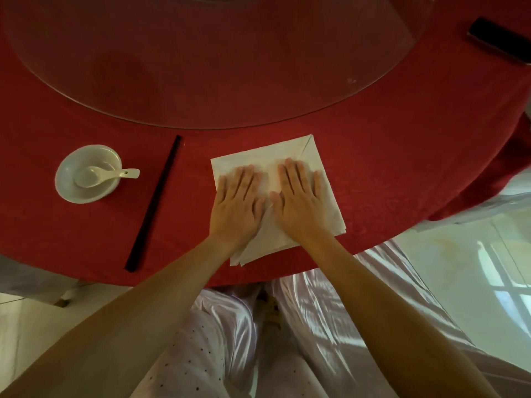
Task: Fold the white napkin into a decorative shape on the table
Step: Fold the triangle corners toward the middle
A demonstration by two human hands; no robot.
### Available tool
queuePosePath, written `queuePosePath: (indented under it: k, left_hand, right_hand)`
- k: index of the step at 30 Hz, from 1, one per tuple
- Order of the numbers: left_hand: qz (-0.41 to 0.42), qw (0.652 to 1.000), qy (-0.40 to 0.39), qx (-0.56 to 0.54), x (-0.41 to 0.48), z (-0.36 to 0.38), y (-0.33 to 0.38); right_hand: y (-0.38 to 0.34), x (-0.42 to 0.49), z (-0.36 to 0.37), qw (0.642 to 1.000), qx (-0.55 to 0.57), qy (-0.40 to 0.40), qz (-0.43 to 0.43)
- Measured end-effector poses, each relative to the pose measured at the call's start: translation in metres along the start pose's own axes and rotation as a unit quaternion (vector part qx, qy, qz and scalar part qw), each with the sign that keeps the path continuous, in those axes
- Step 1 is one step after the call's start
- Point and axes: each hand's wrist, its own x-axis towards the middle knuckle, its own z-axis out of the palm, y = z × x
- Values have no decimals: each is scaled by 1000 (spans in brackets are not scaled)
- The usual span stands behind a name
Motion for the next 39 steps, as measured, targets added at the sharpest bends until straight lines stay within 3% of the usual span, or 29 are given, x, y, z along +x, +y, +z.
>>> queuePosePath:
  k: [6, 11, 14, 16, 18, 20, 24, 27, 33, 36, 39]
  left_hand:
    - [-27, 1000, 7, -5, 3, 5, 3]
    - [-13, 1000, -12, -21, 6, -3, 4]
    - [4, 997, 49, -53, 25, -24, -9]
    - [-43, 991, 87, -89, 45, -40, -25]
    - [-93, 988, 49, -113, 60, -53, -43]
    - [-83, 993, 16, -88, 67, -59, -57]
    - [-53, 986, -44, -151, 70, -67, -71]
    - [-100, 959, -76, -254, 72, -71, -78]
    - [-174, 857, -110, -473, 54, -66, -77]
    - [-165, 825, -138, -523, 49, -69, -82]
    - [-146, 835, -140, -512, 46, -72, -81]
  right_hand:
    - [7, -23, -2, 997, -2, 34, 73]
    - [11, -27, -18, 997, 47, -4, 61]
    - [21, -43, -40, 976, 128, 70, 163]
    - [30, -58, -52, 955, 117, 112, 248]
    - [38, -67, -58, 948, 113, 57, 291]
    - [45, -69, -61, 942, 152, -5, 299]
    - [57, -64, -65, 924, 264, -6, 276]
    - [68, -59, -64, 889, 339, 44, 305]
    - [84, -58, -54, 841, 414, 81, 337]
    - [82, -62, -55, 845, 428, 60, 314]
    - [75, -61, -57, 864, 410, 39, 291]
